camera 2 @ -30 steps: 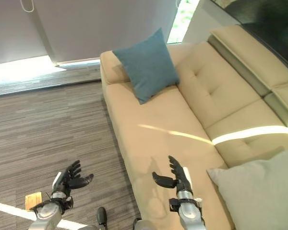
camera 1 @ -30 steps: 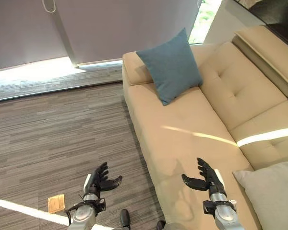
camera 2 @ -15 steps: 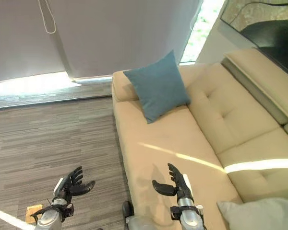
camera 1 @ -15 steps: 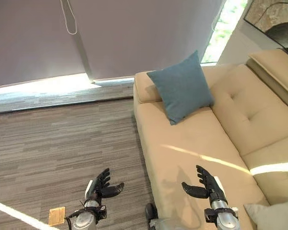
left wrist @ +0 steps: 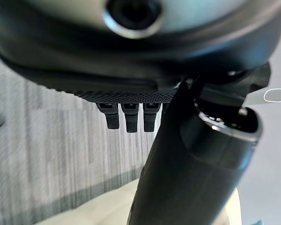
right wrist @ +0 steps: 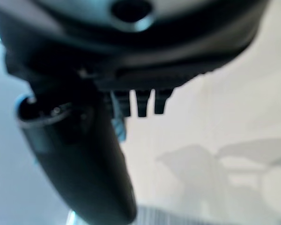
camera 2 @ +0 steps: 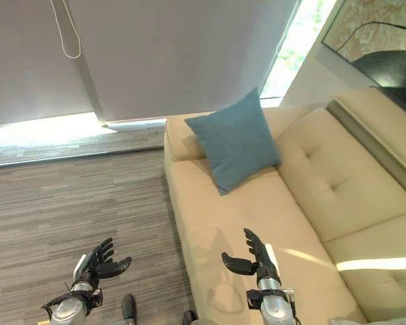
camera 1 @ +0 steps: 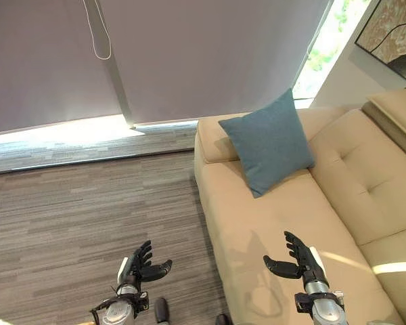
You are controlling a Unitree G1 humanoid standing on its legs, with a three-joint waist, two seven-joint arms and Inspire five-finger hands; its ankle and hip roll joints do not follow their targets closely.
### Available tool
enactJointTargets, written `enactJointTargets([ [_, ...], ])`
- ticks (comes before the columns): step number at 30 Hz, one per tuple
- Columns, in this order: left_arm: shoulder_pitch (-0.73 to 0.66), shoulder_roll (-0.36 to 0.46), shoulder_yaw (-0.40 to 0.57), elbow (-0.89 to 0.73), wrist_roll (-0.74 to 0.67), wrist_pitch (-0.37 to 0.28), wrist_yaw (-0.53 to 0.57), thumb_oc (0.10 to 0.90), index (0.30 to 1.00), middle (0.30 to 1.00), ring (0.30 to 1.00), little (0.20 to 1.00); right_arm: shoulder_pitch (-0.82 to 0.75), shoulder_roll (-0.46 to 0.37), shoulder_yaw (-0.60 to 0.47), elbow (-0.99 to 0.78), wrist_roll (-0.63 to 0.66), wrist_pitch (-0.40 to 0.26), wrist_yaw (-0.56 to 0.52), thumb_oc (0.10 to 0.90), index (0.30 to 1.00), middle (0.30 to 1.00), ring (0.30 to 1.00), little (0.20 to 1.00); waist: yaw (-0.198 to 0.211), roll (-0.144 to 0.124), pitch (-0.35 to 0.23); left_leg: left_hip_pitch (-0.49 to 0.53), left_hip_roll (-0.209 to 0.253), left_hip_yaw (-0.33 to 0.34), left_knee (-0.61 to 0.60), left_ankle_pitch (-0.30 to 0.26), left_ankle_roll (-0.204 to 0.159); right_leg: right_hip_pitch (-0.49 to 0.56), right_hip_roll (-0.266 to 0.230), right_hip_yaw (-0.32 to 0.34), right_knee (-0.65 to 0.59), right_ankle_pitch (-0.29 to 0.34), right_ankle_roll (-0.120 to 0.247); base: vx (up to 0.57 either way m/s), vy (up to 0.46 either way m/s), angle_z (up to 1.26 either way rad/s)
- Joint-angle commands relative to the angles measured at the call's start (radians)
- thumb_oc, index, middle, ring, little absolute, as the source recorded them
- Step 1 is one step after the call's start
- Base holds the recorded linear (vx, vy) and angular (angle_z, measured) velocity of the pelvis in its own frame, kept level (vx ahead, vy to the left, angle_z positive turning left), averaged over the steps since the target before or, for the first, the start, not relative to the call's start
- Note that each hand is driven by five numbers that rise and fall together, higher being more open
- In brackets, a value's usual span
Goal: Pick up all the scattered cushions and arrange them neatly on the sofa.
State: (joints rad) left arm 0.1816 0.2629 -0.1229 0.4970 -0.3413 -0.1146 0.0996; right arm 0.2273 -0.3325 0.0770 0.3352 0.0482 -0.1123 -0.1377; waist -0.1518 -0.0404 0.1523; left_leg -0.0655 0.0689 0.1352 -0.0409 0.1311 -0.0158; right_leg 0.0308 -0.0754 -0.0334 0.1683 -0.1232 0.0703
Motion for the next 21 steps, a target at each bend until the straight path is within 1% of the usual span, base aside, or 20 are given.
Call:
enactJointTargets([
  [1, -0.039, 0.091, 0.03, -0.123, 0.036, -0.081, 0.006, 0.8, 0.9, 0.9, 0.9, 0.9, -0.092, 0.017, -0.008, -0.094, -0.018, -0.062, -0.013, 0.8, 0.9, 0.9, 0.9, 0.9, 0.003, -0.052, -0.005, 0.008, -0.015, 0.028, 0.118, -0.21, 0.013, -0.086, -0.089, 0.073, 0.198, 0.115, 0.066, 0.13, 0.276, 0.03],
  [2, -0.039, 0.091, 0.03, -0.122, 0.036, -0.081, 0.005, 0.8, 0.9, 0.9, 0.9, 0.9, -0.092, 0.017, -0.008, -0.094, -0.018, -0.062, -0.013, 0.8, 0.9, 0.9, 0.9, 0.9, 0.006, -0.053, -0.005, 0.009, -0.015, 0.032, 0.117, -0.21, 0.013, -0.089, -0.089, 0.076, 0.202, 0.113, 0.066, 0.18, 0.327, -0.07],
  [3, -0.039, 0.093, 0.036, -0.122, 0.037, -0.086, 0.012, 0.8, 0.9, 0.9, 0.9, 0.9, -0.106, 0.025, 0.006, -0.095, -0.016, -0.067, -0.009, 0.8, 0.9, 0.9, 0.9, 0.9, 0.008, -0.043, 0.003, 0.034, -0.019, 0.048, 0.106, -0.228, 0.025, -0.132, -0.096, 0.057, 0.232, 0.124, 0.068, 0.24, 0.27, -0.27],
  [4, -0.037, 0.088, 0.033, -0.123, 0.034, -0.086, 0.004, 0.8, 0.9, 0.9, 0.9, 0.9, -0.108, 0.025, 0.014, -0.093, -0.017, -0.066, 0.0, 0.8, 0.9, 0.9, 0.9, 0.9, 0.002, -0.036, -0.001, 0.064, -0.032, 0.048, 0.089, -0.238, 0.03, -0.17, -0.059, 0.036, 0.196, 0.099, 0.062, 0.25, 0.268, -0.33],
  [5, -0.036, 0.088, 0.033, -0.123, 0.034, -0.086, 0.004, 0.8, 0.9, 0.9, 0.9, 0.9, -0.107, 0.024, 0.014, -0.093, -0.017, -0.066, 0.0, 0.8, 0.9, 0.9, 0.9, 0.9, 0.001, -0.036, 0.001, 0.068, -0.031, 0.047, 0.087, -0.239, 0.029, -0.167, -0.058, 0.034, 0.197, 0.096, 0.061, 0.24, 0.172, -0.29],
  [6, -0.037, 0.086, 0.03, -0.117, 0.035, -0.085, -0.001, 0.8, 0.9, 0.9, 0.9, 0.9, -0.112, 0.02, 0.018, -0.09, -0.016, -0.064, 0.003, 0.8, 0.9, 0.9, 0.9, 0.9, -0.004, -0.034, -0.001, 0.086, -0.041, 0.045, 0.077, -0.248, 0.031, -0.178, -0.033, 0.02, 0.161, 0.074, 0.059, 0.18, 0.098, -0.11],
  [7, -0.038, 0.088, 0.028, -0.118, 0.035, -0.084, -0.003, 0.8, 0.9, 0.9, 0.9, 0.9, -0.116, 0.017, 0.021, -0.088, -0.012, -0.065, 0.003, 0.8, 0.9, 0.9, 0.9, 0.9, -0.008, -0.036, -0.001, 0.102, -0.051, 0.047, 0.071, -0.258, 0.033, -0.189, -0.014, 0.001, 0.117, 0.07, 0.06, 0.32, 0.17, -0.08],
  [8, -0.041, 0.087, 0.018, -0.118, 0.034, -0.083, -0.014, 0.8, 0.9, 0.9, 0.9, 0.9, -0.121, 0.016, 0.023, -0.08, -0.002, -0.066, 0.005, 0.8, 0.9, 0.9, 0.9, 0.9, -0.018, -0.046, -0.002, 0.131, -0.078, 0.047, 0.061, -0.278, 0.036, -0.221, 0.025, -0.047, 0.023, 0.076, 0.062, 0.24, 0.117, -0.06],
  [9, -0.041, 0.086, 0.018, -0.118, 0.034, -0.083, -0.014, 0.8, 0.9, 0.9, 0.9, 0.9, -0.121, 0.015, 0.023, -0.08, -0.002, -0.066, 0.005, 0.8, 0.9, 0.9, 0.9, 0.9, -0.02, -0.043, 0.002, 0.136, -0.076, 0.044, 0.061, -0.28, 0.035, -0.213, 0.027, -0.05, 0.019, 0.076, 0.062, 0.24, 0.11, -0.17],
  [10, -0.046, 0.084, 0.015, -0.116, 0.036, -0.083, -0.017, 0.8, 0.9, 0.9, 0.9, 0.9, -0.122, 0.012, 0.021, -0.075, 0.002, -0.068, 0.006, 0.8, 0.9, 0.9, 0.9, 0.9, -0.026, -0.047, 0.002, 0.155, -0.087, 0.04, 0.061, -0.294, 0.036, -0.229, 0.044, -0.072, -0.019, 0.09, 0.066, 0.15, 0.065, -0.12],
  [12, -0.057, 0.078, 0.007, -0.113, 0.039, -0.089, -0.021, 0.8, 0.9, 0.9, 0.9, 0.9, -0.118, 0.009, 0.017, -0.075, 0.007, -0.075, 0.003, 0.8, 0.9, 0.9, 0.9, 0.9, -0.035, -0.052, 0.004, 0.174, -0.106, 0.032, 0.064, -0.306, 0.036, -0.24, 0.057, -0.107, -0.062, 0.102, 0.065, 0.2, 0.072, -0.02],
  [14, -0.055, 0.068, -0.002, -0.118, 0.041, -0.091, -0.037, 0.8, 0.9, 0.9, 0.9, 0.9, -0.105, 0.004, 0.012, -0.075, 0.009, -0.077, 0.002, 0.8, 0.9, 0.9, 0.9, 0.9, -0.042, -0.051, -0.004, 0.19, -0.117, 0.024, 0.074, -0.323, 0.034, -0.213, 0.062, -0.113, -0.088, 0.1, 0.053, 0.25, 0.036, 0.11],
  [15, -0.04, 0.058, -0.019, -0.127, 0.043, -0.088, -0.053, 0.8, 0.9, 0.9, 0.9, 0.9, -0.075, 0.001, -0.003, -0.077, 0.009, -0.079, 0.003, 0.8, 0.9, 0.9, 0.9, 0.9, -0.053, -0.045, -0.015, 0.209, -0.113, 0.012, 0.11, -0.343, 0.023, -0.186, 0.083, -0.078, -0.088, 0.102, 0.03, 0.25, 0.02, 0.38],
  [16, -0.04, 0.059, -0.019, -0.127, 0.043, -0.088, -0.053, 0.8, 0.9, 0.9, 0.9, 0.9, -0.075, 0.002, -0.003, -0.077, 0.009, -0.079, 0.003, 0.8, 0.9, 0.9, 0.9, 0.9, -0.054, -0.048, -0.018, 0.205, -0.116, 0.012, 0.109, -0.339, 0.023, -0.189, 0.08, -0.078, -0.09, 0.105, 0.03, 0.35, -0.008, 0.35],
  [17, -0.039, 0.056, -0.028, -0.123, 0.046, -0.093, -0.071, 0.8, 0.9, 0.9, 0.9, 0.9, -0.063, -0.001, -0.01, -0.066, 0.014, -0.079, 0.006, 0.8, 0.9, 0.9, 0.9, 0.9, -0.063, -0.039, -0.037, 0.22, -0.099, 0.024, 0.146, -0.34, -0.008, -0.152, 0.077, -0.095, -0.115, 0.101, 0.016, 0.23, -0.04, 0.37],
  [18, -0.038, 0.056, -0.034, -0.12, 0.049, -0.091, -0.075, 0.8, 0.9, 0.9, 0.9, 0.9, -0.059, -0.002, -0.009, -0.06, 0.017, -0.079, 0.007, 0.8, 0.9, 0.9, 0.9, 0.9, -0.067, -0.036, -0.041, 0.215, -0.087, 0.03, 0.191, -0.321, -0.026, -0.129, 0.083, -0.092, -0.129, 0.099, 0.01, 0.33, -0.123, 0.36],
  [19, -0.039, 0.055, -0.042, -0.123, 0.046, -0.091, -0.078, 0.8, 0.9, 0.9, 0.9, 0.9, -0.052, -0.007, -0.009, -0.051, 0.022, -0.078, 0.013, 0.8, 0.9, 0.9, 0.9, 0.9, -0.062, -0.043, -0.033, 0.146, -0.056, 0.035, 0.399, -0.251, -0.076, -0.081, 0.094, -0.069, -0.152, 0.097, -0.01, 0.17, -0.141, 0.45],
  [20, -0.043, 0.059, -0.042, -0.126, 0.04, -0.09, -0.078, 0.8, 0.9, 0.9, 0.9, 0.9, -0.058, -0.013, -0.006, -0.048, 0.021, -0.077, 0.01, 0.8, 0.9, 0.9, 0.9, 0.9, -0.054, -0.057, -0.029, 0.098, -0.054, 0.033, 0.482, -0.218, -0.086, -0.067, 0.088, -0.062, -0.162, 0.097, -0.022, 0.24, -0.132, -0.11],
  [21, -0.043, 0.052, -0.039, -0.12, 0.024, -0.084, -0.073, 0.8, 0.9, 0.9, 0.9, 0.9, -0.054, -0.022, -0.002, -0.041, 0.028, -0.07, 0.008, 0.8, 0.9, 0.9, 0.9, 0.9, -0.03, -0.077, -0.027, 0.02, -0.044, 0.029, 0.543, -0.231, -0.058, -0.034, 0.079, -0.029, -0.171, 0.079, -0.033, 0.26, -0.009, -0.71],
])
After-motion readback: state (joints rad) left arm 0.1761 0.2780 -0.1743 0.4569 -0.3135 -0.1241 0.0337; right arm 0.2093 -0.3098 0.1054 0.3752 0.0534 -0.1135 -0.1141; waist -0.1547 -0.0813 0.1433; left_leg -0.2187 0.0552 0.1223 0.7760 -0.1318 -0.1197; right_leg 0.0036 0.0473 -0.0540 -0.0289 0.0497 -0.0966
